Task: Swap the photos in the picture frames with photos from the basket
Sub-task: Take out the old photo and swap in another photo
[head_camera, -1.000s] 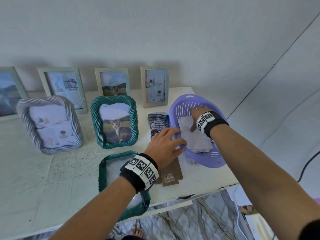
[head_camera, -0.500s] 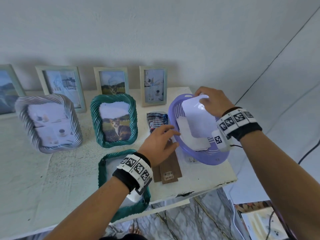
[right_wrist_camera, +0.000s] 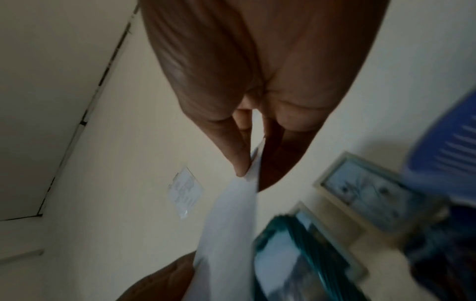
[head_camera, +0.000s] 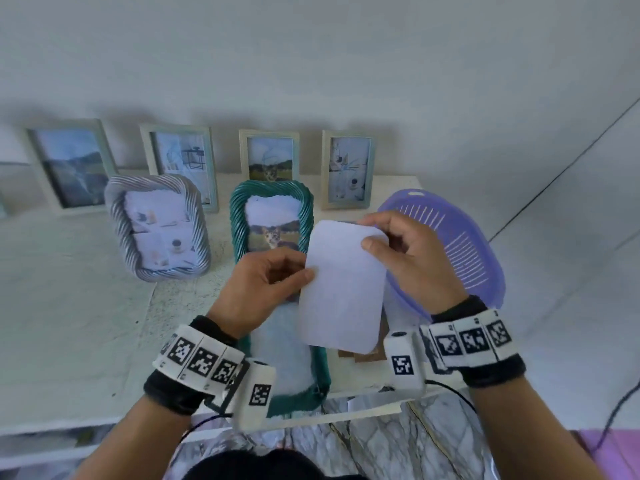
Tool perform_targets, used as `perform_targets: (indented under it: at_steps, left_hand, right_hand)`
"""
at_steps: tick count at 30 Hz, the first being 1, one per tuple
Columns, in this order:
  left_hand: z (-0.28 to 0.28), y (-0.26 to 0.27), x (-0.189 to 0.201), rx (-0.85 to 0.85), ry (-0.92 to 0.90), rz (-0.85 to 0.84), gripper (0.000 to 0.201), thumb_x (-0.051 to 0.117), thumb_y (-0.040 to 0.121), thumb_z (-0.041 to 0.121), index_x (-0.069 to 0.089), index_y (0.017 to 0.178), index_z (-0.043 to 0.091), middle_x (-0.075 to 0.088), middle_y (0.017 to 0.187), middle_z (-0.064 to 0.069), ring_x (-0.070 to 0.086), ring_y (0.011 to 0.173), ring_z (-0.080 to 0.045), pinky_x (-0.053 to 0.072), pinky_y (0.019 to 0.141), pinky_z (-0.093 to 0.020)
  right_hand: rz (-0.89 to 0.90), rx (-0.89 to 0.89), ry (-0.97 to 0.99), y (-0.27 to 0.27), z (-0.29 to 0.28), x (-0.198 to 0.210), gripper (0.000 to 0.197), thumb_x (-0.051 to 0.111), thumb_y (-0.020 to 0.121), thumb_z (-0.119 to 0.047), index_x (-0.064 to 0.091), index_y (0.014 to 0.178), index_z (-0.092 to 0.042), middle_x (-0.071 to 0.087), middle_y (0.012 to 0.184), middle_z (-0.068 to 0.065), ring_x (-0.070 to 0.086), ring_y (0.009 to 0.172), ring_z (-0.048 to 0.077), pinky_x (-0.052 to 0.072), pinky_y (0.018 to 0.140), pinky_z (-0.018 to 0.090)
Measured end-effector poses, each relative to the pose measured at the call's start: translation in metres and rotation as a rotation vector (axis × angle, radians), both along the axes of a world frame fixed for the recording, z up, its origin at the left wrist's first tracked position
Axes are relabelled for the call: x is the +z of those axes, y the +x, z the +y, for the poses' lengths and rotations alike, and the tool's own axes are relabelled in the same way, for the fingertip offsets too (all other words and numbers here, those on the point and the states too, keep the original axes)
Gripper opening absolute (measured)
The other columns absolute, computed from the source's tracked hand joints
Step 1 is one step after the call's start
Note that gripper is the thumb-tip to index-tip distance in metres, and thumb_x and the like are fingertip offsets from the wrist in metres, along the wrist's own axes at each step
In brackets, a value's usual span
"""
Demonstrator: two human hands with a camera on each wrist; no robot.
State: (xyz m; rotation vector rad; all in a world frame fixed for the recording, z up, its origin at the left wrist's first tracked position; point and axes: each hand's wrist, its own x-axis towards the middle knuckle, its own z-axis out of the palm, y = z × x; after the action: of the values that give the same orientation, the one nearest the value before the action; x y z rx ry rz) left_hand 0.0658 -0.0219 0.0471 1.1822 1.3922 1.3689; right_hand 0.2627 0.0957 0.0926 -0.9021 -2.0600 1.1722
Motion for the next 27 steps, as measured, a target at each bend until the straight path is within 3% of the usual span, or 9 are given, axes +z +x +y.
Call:
perform_targets:
  at_steps: [3, 6, 9, 11, 16, 19, 23, 25, 27]
  left_hand:
    - [-0.023, -0.02, -0.017, 0.078, -0.107, 0.02, 0.013, 0.068, 0.085, 0.015, 0.072, 0.097, 0.011, 0.075, 0.09, -0.009, 0.069, 0.077, -0.022, 0.059, 0.064, -0.028]
    - [-0.042, -0.031, -0.038, 0.19, -0.184, 0.017, 0.01, 0.067, 0.088, 0.005, 0.072, 0.093, 0.012, 0.075, 0.086, -0.01, 0.069, 0.075, -0.026, 0.06, 0.064, -0.03]
    - [-0.057, -0.036, -0.059, 0.237, -0.266, 0.085, 0.008, 0.069, 0.088, 0.007, 0.072, 0.094, 0.011, 0.075, 0.084, -0.006, 0.072, 0.077, -0.025, 0.06, 0.065, -0.03]
    - [-0.064, -0.036, -0.069, 0.23, -0.307, 0.157, 0.009, 0.07, 0.088, 0.012, 0.072, 0.097, 0.011, 0.075, 0.083, -0.003, 0.072, 0.077, -0.022, 0.061, 0.066, -0.031]
    - [-0.078, -0.039, -0.082, 0.215, -0.301, 0.53, 0.009, 0.065, 0.092, 0.018, 0.071, 0.095, 0.025, 0.07, 0.081, 0.015, 0.066, 0.074, -0.002, 0.047, 0.069, -0.006]
    - [-0.08, -0.045, -0.09, 0.258, -0.315, 0.64, 0.009, 0.067, 0.089, 0.021, 0.072, 0.094, 0.026, 0.069, 0.082, 0.014, 0.063, 0.075, -0.002, 0.054, 0.074, -0.024]
    - [-0.079, -0.042, -0.09, 0.234, -0.432, 0.676, 0.008, 0.068, 0.088, 0.033, 0.073, 0.083, 0.029, 0.069, 0.076, 0.014, 0.063, 0.073, -0.004, 0.054, 0.072, -0.03]
    - [-0.077, -0.037, -0.089, 0.209, -0.47, 0.695, 0.012, 0.066, 0.087, 0.037, 0.075, 0.085, 0.028, 0.068, 0.076, 0.014, 0.062, 0.075, -0.006, 0.052, 0.071, -0.027]
    - [-0.075, -0.033, -0.089, 0.213, -0.504, 0.718, 0.014, 0.065, 0.088, 0.038, 0.075, 0.087, 0.028, 0.068, 0.079, 0.013, 0.062, 0.077, -0.008, 0.052, 0.072, -0.027]
  right_hand:
    - [0.027, -0.044, -0.127, -0.018, -0.018, -0.032, 0.031, 0.067, 0.09, -0.014, 0.058, 0.12, -0.015, 0.067, 0.095, 0.007, 0.065, 0.084, 0.01, 0.054, 0.071, 0.022]
    - [-0.014, -0.066, -0.308, -0.029, -0.041, -0.058, 0.029, 0.066, 0.09, -0.012, 0.055, 0.116, -0.018, 0.063, 0.093, 0.014, 0.063, 0.074, 0.004, 0.053, 0.056, 0.019]
    - [-0.074, -0.028, -0.434, -0.033, -0.059, -0.078, 0.02, 0.064, 0.09, -0.009, 0.058, 0.105, -0.02, 0.065, 0.09, 0.017, 0.065, 0.075, 0.018, 0.057, 0.055, 0.033]
    - [-0.111, -0.05, -0.469, -0.033, -0.065, -0.089, 0.017, 0.063, 0.09, -0.006, 0.059, 0.103, -0.016, 0.066, 0.087, 0.017, 0.063, 0.072, 0.018, 0.056, 0.053, 0.031]
    - [-0.109, -0.106, -0.502, -0.031, -0.065, -0.099, 0.016, 0.058, 0.092, -0.004, 0.062, 0.105, -0.012, 0.066, 0.087, 0.019, 0.062, 0.068, 0.014, 0.054, 0.052, 0.027]
    - [-0.183, -0.116, -0.408, -0.028, -0.063, -0.105, 0.016, 0.057, 0.092, -0.004, 0.062, 0.104, -0.015, 0.066, 0.083, 0.014, 0.058, 0.057, 0.001, 0.047, 0.045, 0.019]
    - [-0.27, -0.111, -0.358, -0.026, -0.063, -0.115, 0.016, 0.058, 0.091, -0.007, 0.064, 0.104, -0.016, 0.066, 0.082, 0.011, 0.062, 0.065, 0.012, 0.051, 0.05, 0.023]
    - [-0.334, -0.1, -0.315, -0.026, -0.064, -0.121, 0.015, 0.06, 0.091, -0.011, 0.064, 0.103, -0.019, 0.066, 0.08, 0.007, 0.064, 0.072, 0.02, 0.055, 0.058, 0.031]
    - [-0.378, -0.091, -0.251, -0.028, -0.066, -0.124, 0.015, 0.061, 0.09, -0.016, 0.063, 0.103, -0.022, 0.066, 0.078, 0.001, 0.064, 0.074, 0.02, 0.057, 0.07, 0.042]
